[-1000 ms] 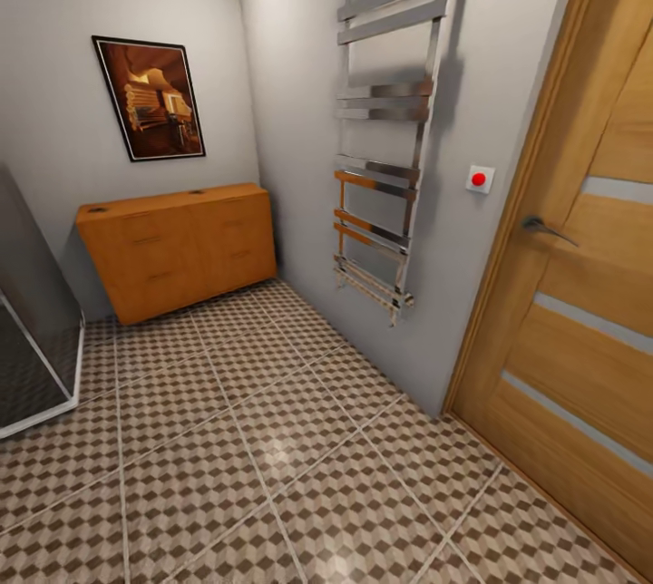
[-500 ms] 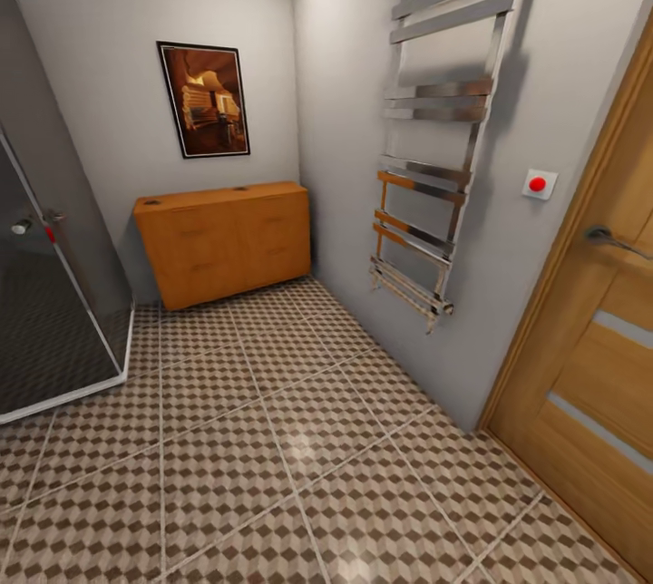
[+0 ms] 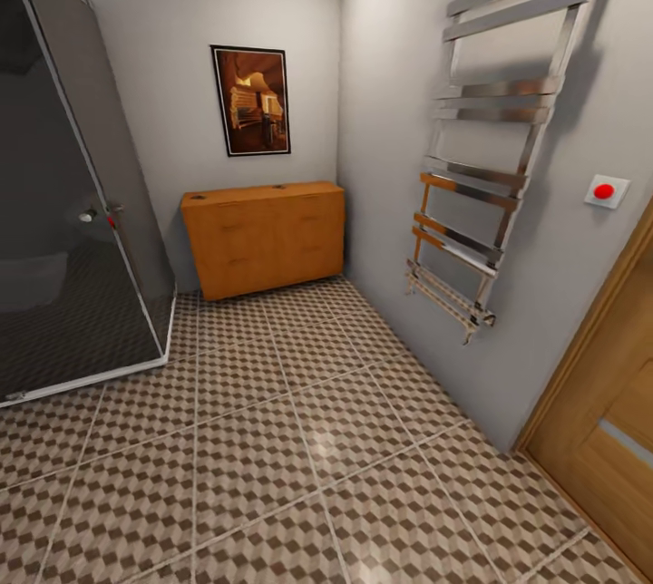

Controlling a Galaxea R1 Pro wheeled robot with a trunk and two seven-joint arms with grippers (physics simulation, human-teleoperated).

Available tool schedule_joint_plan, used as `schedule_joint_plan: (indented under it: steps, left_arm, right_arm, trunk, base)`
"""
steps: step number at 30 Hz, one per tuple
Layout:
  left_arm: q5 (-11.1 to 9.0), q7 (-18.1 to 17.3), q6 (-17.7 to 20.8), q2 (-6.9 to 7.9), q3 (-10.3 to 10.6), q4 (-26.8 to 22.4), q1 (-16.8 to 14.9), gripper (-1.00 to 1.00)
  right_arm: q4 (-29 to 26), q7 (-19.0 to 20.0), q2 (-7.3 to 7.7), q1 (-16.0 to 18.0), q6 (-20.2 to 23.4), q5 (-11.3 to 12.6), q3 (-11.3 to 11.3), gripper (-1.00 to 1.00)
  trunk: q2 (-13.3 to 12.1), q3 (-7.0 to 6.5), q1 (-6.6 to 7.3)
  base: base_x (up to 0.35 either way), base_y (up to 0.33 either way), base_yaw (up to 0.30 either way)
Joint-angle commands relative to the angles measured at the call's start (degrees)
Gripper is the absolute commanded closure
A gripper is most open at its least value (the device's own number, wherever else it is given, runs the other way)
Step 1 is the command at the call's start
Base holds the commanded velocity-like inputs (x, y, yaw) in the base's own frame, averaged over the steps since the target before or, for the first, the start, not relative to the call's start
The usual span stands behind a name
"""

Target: Take the four mousetraps from the cabinet in the bathroom and place them on the bathroom floor. Make sure all four end up on the same floor surface, and ensure that at least two of them are either under or directly next to the same bathroom sink.

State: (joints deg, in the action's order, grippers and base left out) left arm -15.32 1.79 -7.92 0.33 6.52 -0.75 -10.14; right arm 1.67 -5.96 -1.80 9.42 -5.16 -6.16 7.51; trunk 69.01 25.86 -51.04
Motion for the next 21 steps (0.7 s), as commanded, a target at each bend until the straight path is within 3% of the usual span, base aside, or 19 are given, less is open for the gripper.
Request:
schedule_joint_plan:
  steps: [1,21]
  left_arm:
    - [-0.4,0.1,-0.2,-0.02,0.5,0.0,0.0,-1.00]
    - [-0.4,0.0,-0.1,-0.18,0.3,0.0,0.0,-1.00]
  right_arm:
    - [0.2,-0.2,0.01,0.1,-0.3,-0.6,0.5,-1.00]
    - [0.2,-0.2,0.04,0.1,-0.1,-0.8,0.5,-1.00]
  trunk:
    - [0.0,0.06,0.00]
    - [0.0,0.06,0.00]
  base:
    - [0.000,0.000,0.155]
    - [0.000,0.000,0.031]
